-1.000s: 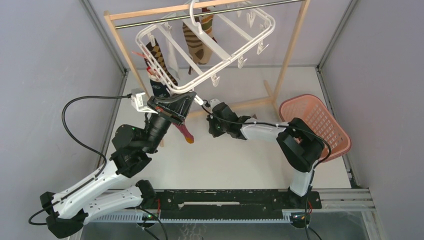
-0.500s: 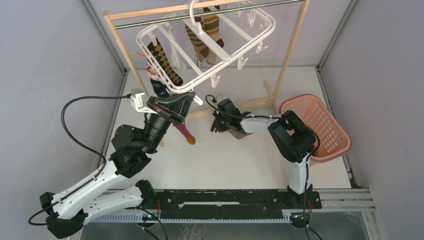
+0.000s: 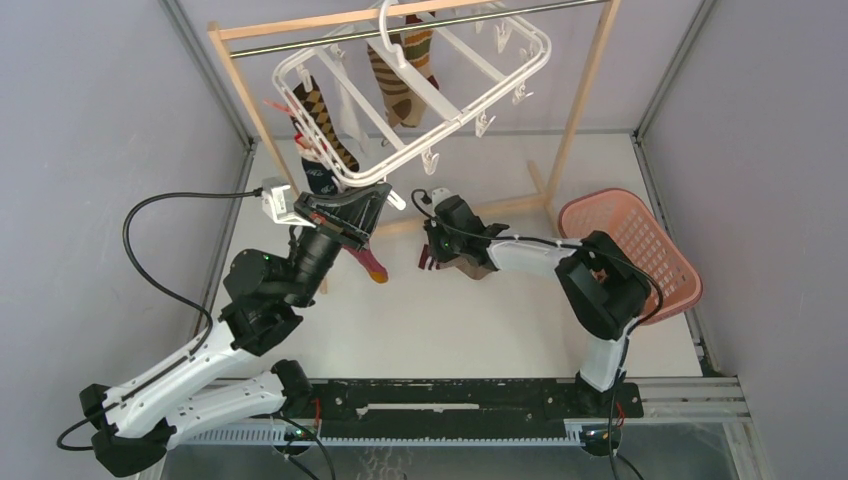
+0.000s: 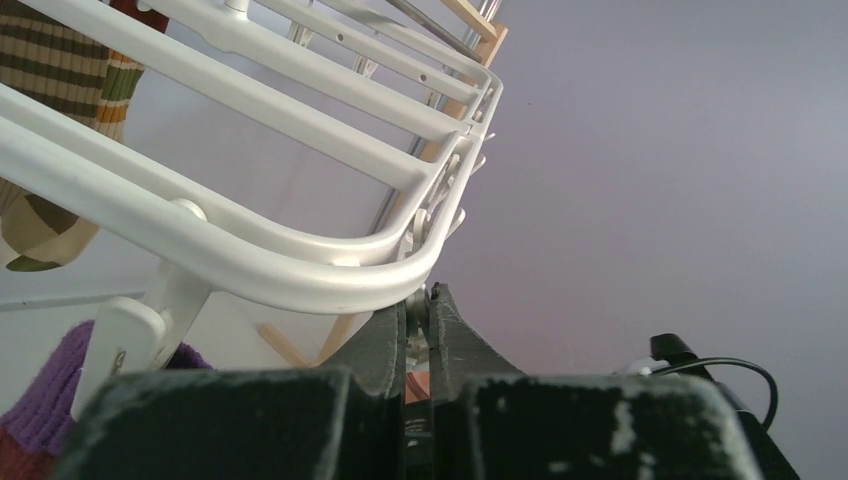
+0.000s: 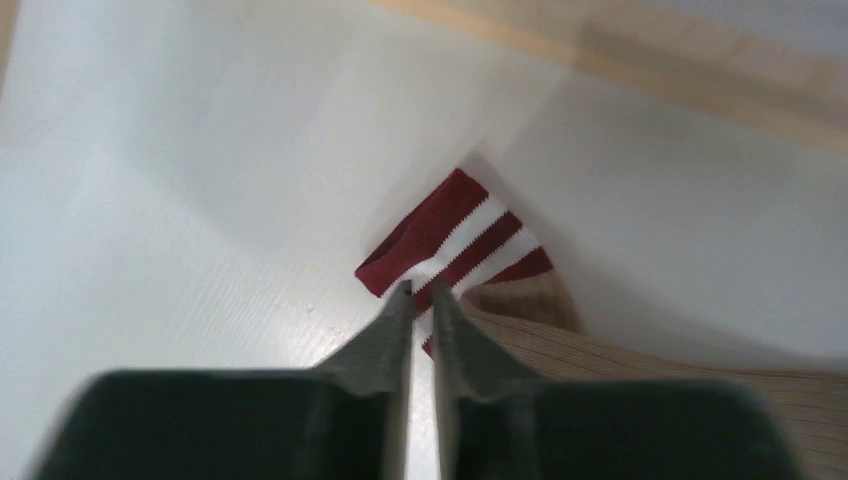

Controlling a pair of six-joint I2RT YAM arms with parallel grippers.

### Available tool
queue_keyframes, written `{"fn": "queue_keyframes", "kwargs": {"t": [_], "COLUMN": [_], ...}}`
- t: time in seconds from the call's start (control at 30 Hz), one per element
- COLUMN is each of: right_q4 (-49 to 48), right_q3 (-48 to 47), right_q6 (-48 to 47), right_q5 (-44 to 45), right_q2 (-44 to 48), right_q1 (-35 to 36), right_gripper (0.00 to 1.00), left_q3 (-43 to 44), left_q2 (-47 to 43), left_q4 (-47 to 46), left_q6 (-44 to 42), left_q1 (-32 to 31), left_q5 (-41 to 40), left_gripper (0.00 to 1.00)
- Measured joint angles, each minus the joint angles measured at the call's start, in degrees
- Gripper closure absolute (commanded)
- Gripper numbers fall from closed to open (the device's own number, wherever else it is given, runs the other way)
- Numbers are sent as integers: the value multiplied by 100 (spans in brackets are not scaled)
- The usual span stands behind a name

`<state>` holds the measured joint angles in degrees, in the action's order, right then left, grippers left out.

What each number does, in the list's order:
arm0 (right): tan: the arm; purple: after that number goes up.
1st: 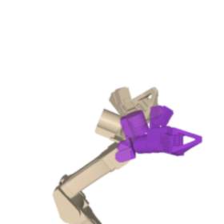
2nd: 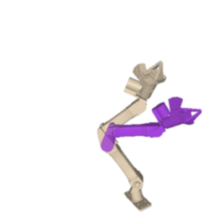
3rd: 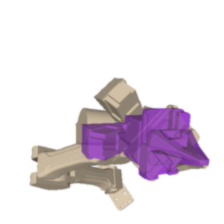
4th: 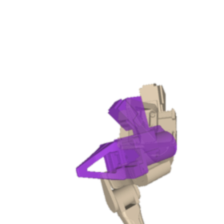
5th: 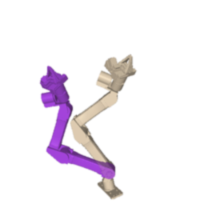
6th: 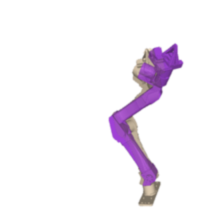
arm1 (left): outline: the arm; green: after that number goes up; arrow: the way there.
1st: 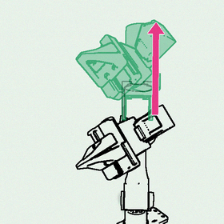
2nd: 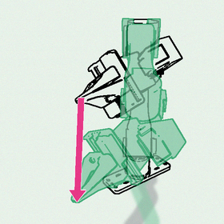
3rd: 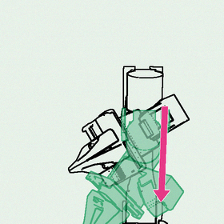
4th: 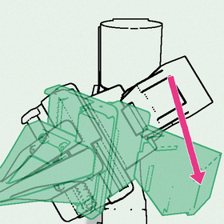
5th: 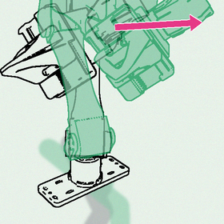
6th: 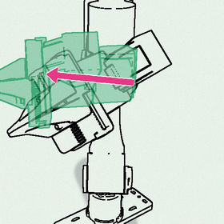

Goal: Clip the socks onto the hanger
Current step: Adjust the sock at the center of the board.

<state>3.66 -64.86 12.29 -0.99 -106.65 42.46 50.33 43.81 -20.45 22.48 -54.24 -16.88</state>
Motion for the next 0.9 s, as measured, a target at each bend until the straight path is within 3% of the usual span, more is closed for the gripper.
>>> {"fn": "queue_keyframes", "kwargs": {"t": [0.1, 0.2, 0.3, 0.53, 0.9], "right_q4": [42, 48, 87, 402, 647], "right_q3": [-28, -162, -229, -321, -348], "right_q6": [-120, -315, -457, -761, -1113], "right_q5": [15, 28, -96, -372, -647], "right_q2": [358, 498, 472, 35, -376], "right_q1": [-17, -109, -260, -566, -249], "right_gripper": [35, 21, 13, 11, 11], "left_q3": [2, -2, -31, -72, -72], "left_q2": [-4, -20, -63, -98, -37], "left_q4": [0, 0, 0, 4, 4], "left_q6": [-2, -2, -4, -9, -9], "left_q1": [0, 0, 0, 0, 0], "left_q5": [0, 0, -2, -11, -48], "left_gripper": [100, 100, 100, 100, 100]}}
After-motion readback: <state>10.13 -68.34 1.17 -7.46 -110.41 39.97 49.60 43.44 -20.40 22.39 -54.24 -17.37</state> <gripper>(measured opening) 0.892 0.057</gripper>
